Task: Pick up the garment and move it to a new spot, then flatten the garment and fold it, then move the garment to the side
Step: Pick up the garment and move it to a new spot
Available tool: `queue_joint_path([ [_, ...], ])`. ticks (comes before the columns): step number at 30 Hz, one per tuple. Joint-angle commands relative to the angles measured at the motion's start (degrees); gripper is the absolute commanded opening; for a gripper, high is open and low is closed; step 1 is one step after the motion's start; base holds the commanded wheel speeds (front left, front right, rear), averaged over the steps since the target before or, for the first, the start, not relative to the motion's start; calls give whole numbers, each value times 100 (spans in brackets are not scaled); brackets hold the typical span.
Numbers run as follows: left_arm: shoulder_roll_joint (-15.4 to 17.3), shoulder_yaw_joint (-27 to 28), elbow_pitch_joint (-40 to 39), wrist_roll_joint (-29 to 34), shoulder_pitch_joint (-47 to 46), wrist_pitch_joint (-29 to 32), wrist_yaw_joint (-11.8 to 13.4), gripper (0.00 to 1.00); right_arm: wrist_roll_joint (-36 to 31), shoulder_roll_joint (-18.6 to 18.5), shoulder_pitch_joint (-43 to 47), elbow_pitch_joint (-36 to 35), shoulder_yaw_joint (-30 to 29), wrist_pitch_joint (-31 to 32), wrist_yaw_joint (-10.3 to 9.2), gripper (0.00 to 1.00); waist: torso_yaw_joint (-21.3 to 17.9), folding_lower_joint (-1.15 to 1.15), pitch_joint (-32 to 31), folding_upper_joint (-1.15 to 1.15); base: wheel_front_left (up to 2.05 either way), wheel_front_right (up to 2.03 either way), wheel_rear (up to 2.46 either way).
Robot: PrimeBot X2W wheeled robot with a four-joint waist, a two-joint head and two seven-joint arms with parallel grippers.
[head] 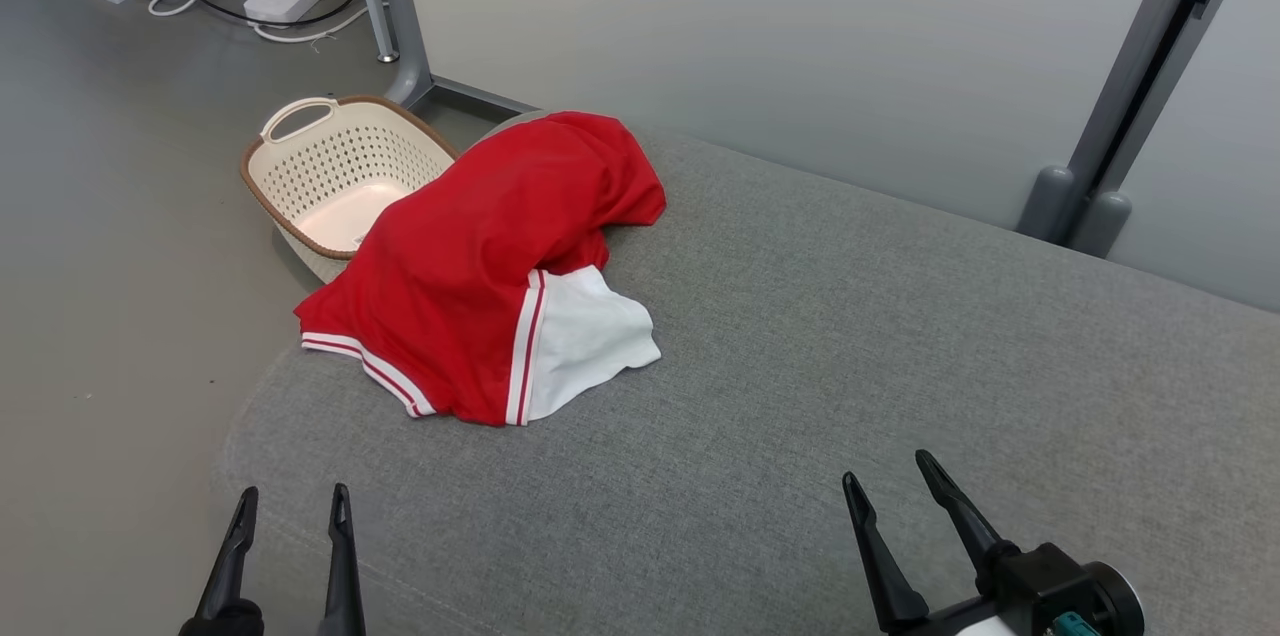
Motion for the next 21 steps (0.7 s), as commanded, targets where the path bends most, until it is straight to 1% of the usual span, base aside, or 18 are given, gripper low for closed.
queue_joint_path([
  [1, 9, 44, -52, -59, 60, -12, 49, 100, -52, -23, -65, 27, 14, -35, -2, 100, 38, 0, 41, 0, 0, 0, 0],
  [7, -1, 144, -164, -22, -145, -12, -20, 100, -108, -22, -101, 73, -6, -34, -2, 100, 104, 0, 143, 0, 0, 0, 0],
  [9, 59, 262, -120, -61, -339, -12, -114, 100, -126, -24, -49, 63, -87, -34, -2, 100, 118, 0, 185, 0, 0, 0, 0],
  [12, 233, 420, 79, -117, -835, -12, -346, 100, -201, -70, 43, 28, -152, -34, -2, 100, 120, 0, 332, 0, 0, 0, 0],
  [16, 608, 474, 718, -177, -1871, -10, -764, 100, -286, -245, 16, -61, -317, -34, -3, 100, 97, 0, 648, 0, 0, 0, 0],
  [17, 608, 474, 718, -177, -1871, -10, -764, 100, -286, -245, 16, -61, -317, -34, -3, 100, 97, 0, 648, 0, 0, 0, 0],
  [21, 904, 268, 1656, -271, -3053, -7, -991, 100, -370, -416, 14, -190, -550, -34, -3, 100, 73, 0, 958, 0, 0, 0, 0],
])
